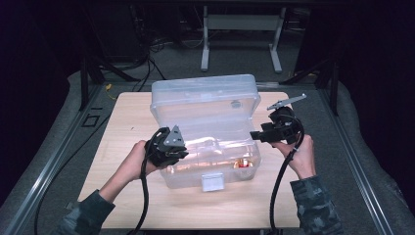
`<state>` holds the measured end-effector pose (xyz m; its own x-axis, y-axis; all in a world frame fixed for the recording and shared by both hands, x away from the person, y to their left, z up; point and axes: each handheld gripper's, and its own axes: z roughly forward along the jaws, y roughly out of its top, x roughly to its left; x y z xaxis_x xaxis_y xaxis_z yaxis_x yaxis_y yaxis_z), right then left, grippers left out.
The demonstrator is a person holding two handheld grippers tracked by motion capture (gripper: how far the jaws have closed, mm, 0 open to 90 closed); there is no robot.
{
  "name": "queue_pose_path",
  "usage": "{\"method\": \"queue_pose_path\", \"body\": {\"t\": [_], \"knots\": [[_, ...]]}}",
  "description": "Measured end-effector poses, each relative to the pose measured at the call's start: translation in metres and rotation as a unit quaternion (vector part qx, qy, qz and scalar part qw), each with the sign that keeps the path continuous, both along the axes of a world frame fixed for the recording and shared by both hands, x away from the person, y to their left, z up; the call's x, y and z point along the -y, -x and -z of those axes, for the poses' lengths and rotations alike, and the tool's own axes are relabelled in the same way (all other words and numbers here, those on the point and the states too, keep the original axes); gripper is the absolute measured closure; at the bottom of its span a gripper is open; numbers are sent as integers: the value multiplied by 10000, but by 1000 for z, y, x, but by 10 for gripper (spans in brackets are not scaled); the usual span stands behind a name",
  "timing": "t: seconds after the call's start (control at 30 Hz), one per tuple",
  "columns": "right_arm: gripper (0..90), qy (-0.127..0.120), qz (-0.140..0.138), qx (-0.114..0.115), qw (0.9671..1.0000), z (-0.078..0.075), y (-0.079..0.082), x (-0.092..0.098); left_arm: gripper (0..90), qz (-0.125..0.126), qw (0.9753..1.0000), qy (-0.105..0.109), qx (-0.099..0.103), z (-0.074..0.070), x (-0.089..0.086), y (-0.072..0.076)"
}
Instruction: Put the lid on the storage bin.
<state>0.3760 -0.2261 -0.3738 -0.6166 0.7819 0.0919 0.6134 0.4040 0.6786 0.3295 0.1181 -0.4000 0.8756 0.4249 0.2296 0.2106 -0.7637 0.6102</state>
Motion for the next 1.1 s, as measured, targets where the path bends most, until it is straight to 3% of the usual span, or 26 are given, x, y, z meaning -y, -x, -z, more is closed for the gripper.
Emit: {"method": "queue_pose_path", "body": {"t": [0.63,0.73,0.83,0.93,1.1], "knots": [[413,-51,-54,17,10000,-2,1,-6,733,29,9998,6,-175,6,1,6],[405,-43,-38,37,10000,-2,1,-7,672,68,9994,78,-317,7,0,8],[399,-138,-36,51,9999,0,2,-9,555,52,9989,204,-431,8,-5,11],[387,-60,-35,-91,9999,3,3,-12,461,12,9987,213,-461,7,-10,17],[384,-114,-37,-115,9999,10,6,-10,384,18,9987,241,-456,2,-20,32]]}}
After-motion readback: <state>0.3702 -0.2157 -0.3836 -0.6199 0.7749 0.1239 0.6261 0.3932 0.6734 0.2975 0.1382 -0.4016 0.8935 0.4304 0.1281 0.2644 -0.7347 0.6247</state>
